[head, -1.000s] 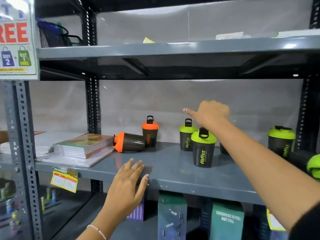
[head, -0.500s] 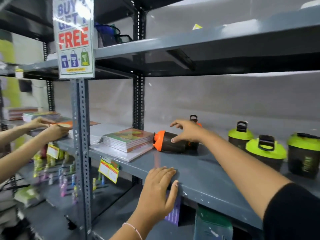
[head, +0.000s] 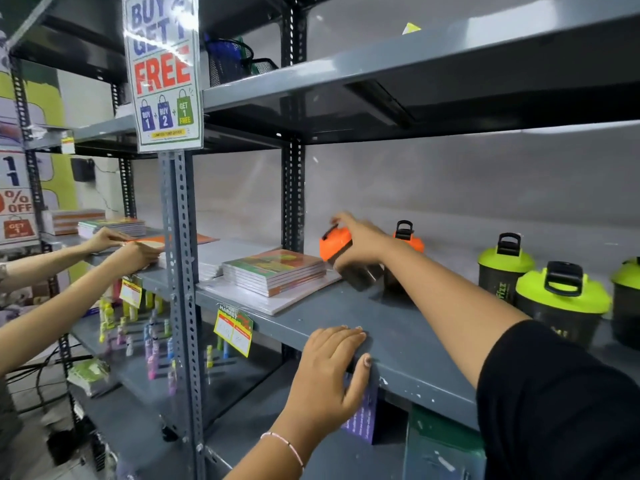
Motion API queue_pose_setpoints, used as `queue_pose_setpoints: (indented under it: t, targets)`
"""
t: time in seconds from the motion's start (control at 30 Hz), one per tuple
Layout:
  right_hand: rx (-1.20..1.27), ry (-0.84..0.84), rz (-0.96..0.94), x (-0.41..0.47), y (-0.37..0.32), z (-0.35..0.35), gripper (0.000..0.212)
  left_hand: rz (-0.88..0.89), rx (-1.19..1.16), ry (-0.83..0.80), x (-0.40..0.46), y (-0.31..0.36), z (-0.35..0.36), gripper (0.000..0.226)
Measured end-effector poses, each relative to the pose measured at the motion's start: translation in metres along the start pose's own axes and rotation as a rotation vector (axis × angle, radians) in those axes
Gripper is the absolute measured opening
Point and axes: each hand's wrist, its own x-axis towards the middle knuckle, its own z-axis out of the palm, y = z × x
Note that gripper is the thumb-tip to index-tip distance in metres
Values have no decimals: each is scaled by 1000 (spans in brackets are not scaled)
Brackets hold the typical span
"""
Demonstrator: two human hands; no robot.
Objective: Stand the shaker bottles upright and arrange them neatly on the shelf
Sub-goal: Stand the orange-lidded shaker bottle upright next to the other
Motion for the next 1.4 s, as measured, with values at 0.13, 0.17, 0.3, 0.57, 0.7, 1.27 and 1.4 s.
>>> queue_pose_setpoints:
  t: [0.13,0.17,0.3,0.57,0.7,1.27,1.4]
  targets:
    - [110,236,20,-20,-11,-42,88,-34,2,-28,0,3,-3,36]
    - [94,301,33,-27,-14,-52,83,-46,2,-39,0,5,-4,37]
    - [57,486,76,-55,-23,-72,76,-78,13,-79,1,10,-10,38]
    - [-132,525,289,-102,-6,-37,79,-126,15,-122,4,20,-18,37]
    - [-184,499,381,-112,2,-19,86,-129,18,-144,4,22,-21,35]
    - [-370,-170,495,-119,-39,-85,45,-137,-5,-128,3,18,-15,35]
    - [-510,-107,474,-119,-36,-88,39,-128,-10,-130,3,16,-15,35]
